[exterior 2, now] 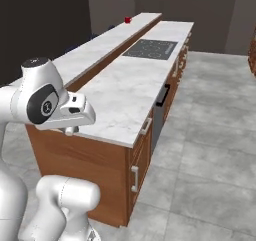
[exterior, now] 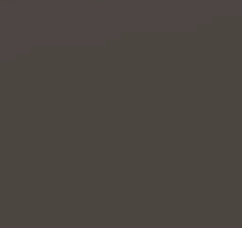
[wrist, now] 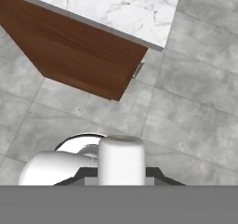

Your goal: Pick up the marshmallow and place it in the cup of hot chocolate on the dining counter.

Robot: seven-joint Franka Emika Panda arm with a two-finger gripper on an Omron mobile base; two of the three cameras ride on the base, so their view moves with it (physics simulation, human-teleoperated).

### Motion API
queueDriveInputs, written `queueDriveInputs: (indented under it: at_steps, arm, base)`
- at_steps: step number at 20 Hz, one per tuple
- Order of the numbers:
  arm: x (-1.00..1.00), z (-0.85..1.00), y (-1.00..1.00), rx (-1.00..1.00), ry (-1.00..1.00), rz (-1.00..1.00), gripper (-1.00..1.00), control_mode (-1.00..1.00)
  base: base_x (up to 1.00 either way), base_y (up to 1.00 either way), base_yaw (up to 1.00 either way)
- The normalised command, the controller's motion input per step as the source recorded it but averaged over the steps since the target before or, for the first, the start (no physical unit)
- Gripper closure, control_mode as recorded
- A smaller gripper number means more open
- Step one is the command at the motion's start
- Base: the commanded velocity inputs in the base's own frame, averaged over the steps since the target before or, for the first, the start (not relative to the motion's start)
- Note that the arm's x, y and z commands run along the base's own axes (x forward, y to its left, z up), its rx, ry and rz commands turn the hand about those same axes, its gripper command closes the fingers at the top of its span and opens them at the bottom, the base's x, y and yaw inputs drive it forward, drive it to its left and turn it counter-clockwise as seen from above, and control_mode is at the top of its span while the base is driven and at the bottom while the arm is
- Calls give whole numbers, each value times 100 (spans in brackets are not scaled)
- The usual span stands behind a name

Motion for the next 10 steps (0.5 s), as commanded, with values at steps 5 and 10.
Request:
queueDriveInputs:
  at_steps: [5, 10]
  arm:
    - [0, 0, 0, 0, 0, 0, 100, 100]
    - [0, 0, 0, 0, 0, 0, 100, 100]
  base:
    - [-7, 100, -17]
    - [-87, 98, -12]
